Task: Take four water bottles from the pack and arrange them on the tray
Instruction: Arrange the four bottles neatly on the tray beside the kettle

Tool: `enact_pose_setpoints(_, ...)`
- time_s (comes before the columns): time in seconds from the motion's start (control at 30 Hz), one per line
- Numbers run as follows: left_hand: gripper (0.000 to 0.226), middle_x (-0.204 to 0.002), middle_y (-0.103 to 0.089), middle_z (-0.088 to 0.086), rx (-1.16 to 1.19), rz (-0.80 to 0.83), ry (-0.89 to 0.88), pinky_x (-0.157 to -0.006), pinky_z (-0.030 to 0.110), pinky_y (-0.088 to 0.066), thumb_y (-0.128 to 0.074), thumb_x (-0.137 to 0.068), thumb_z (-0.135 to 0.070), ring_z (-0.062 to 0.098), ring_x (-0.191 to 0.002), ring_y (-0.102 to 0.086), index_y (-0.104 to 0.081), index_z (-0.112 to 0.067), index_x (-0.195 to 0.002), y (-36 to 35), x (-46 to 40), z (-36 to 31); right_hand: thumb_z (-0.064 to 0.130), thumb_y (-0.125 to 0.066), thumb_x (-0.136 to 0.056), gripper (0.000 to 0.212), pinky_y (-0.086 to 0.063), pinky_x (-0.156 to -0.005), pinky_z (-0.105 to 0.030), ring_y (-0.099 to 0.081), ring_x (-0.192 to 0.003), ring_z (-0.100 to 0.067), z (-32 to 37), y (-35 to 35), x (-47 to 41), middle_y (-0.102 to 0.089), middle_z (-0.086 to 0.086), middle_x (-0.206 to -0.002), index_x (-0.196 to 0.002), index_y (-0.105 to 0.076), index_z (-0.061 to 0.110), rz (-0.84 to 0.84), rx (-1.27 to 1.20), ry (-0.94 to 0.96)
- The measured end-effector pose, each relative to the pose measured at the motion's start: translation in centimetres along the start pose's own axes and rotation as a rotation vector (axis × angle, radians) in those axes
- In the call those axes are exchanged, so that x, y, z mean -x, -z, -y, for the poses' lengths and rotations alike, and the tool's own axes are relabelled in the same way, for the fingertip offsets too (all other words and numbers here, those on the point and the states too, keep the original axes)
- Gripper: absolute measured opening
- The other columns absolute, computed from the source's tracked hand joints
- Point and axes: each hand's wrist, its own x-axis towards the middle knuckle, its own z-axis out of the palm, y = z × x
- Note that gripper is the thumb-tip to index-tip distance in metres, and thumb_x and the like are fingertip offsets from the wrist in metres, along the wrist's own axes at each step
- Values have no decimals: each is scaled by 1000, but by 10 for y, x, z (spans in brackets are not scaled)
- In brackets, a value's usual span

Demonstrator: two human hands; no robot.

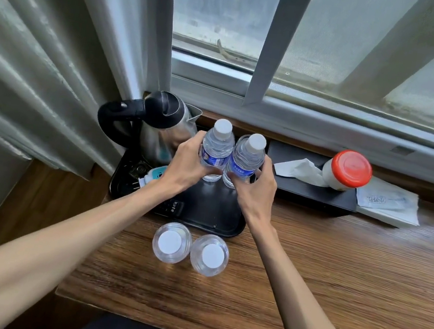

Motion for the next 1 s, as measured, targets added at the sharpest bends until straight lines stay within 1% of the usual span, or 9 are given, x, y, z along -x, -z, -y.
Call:
enact_pose_setpoints(0.1, 67, -107, -71, -1, 24, -6, -5, -89, 42, -56, -93, -58, -30, 14, -100, -68, -58, -14, -113, -1, 2, 1, 31, -89, -70, 74, -52, -101, -37, -63, -116, -10, 0, -2, 1, -65, 8, -128, -135, -53, 23, -19, 15, 12)
enact_pose_setpoints(0.23, 68, -111, -71, -2, 38, -5, 9, -94, 43, -55, -93, -59, -29, 13, -105, -68, -56, -20, -116, -2, 5, 3, 30, -87, -71, 72, -51, -103, -41, -62, -119, -11, 2, -3, 2, -65, 8, -129, -134, -52, 25, -14, 12, 9)
enact_pose_setpoints(0.43, 83, -119, -69, -5, 26, 59, 64, -97, 31, -52, -91, -61, -24, 8, -108, -65, -53, -16, -134, 2, 4, -2, 18, -88, -71, 77, -51, -103, -26, -64, -113, 1, 5, 4, 3, -68, 10, -126, -140, -51, 19, 49, -72, -43)
enact_pose_setpoints(0.53, 122, -143, -57, -3, 56, 157, 95, -113, 37, -42, -92, -54, -35, 11, -132, -54, -25, -20, -155, 11, 4, 0, 16, -87, -73, 87, -44, -102, -12, -58, -117, 10, 10, 11, 5, -61, 15, -132, -148, -44, 19, 68, -56, -27)
enact_pose_setpoints(0.57, 127, -149, -51, 0, 75, 164, 104, -116, 40, -39, -92, -54, -32, 12, -137, -50, -18, -19, -157, 14, 5, 2, 16, -87, -74, 90, -44, -104, -13, -55, -122, 9, 12, 14, 7, -58, 13, -137, -151, -40, 18, 70, -66, -31)
enact_pose_setpoints(0.67, 101, -151, -47, 12, 50, 64, 113, -117, 41, -39, -83, -72, -7, 18, -138, -48, -25, -11, -155, 28, 22, -10, 17, -85, -79, 89, -47, -109, -31, -46, -139, -10, 20, 26, 18, -46, 0, -154, -154, -35, 16, 59, -96, -61)
enact_pose_setpoints(0.8, 63, -138, -59, 4, 134, -90, 76, -109, 27, -46, -62, -87, 4, 9, -128, -56, -45, -14, -145, 47, 67, -16, 11, -75, -87, 65, -54, -101, -28, -53, -132, -9, 22, 38, 47, -56, 5, -143, -146, -49, 17, 7, -168, -68)
enact_pose_setpoints(0.9, 56, -132, -63, -2, 161, -90, 89, -101, 19, -50, -53, -91, 9, 4, -123, -60, -50, -16, -141, 53, 105, -5, -6, -61, -84, 57, -55, -100, -30, -60, -125, -10, 12, 42, 72, -63, 7, -131, -136, -58, 16, 20, -180, -48)
enact_pose_setpoints(1.0, 70, -131, -64, 2, 252, -24, 156, -105, 27, -50, -41, -83, 24, 9, -125, -60, -49, -12, -142, 57, 138, 13, -19, -51, -77, 72, -51, -105, -30, -60, -125, -6, 2, 41, 97, -64, 7, -131, -137, -57, 20, 101, -134, -42)
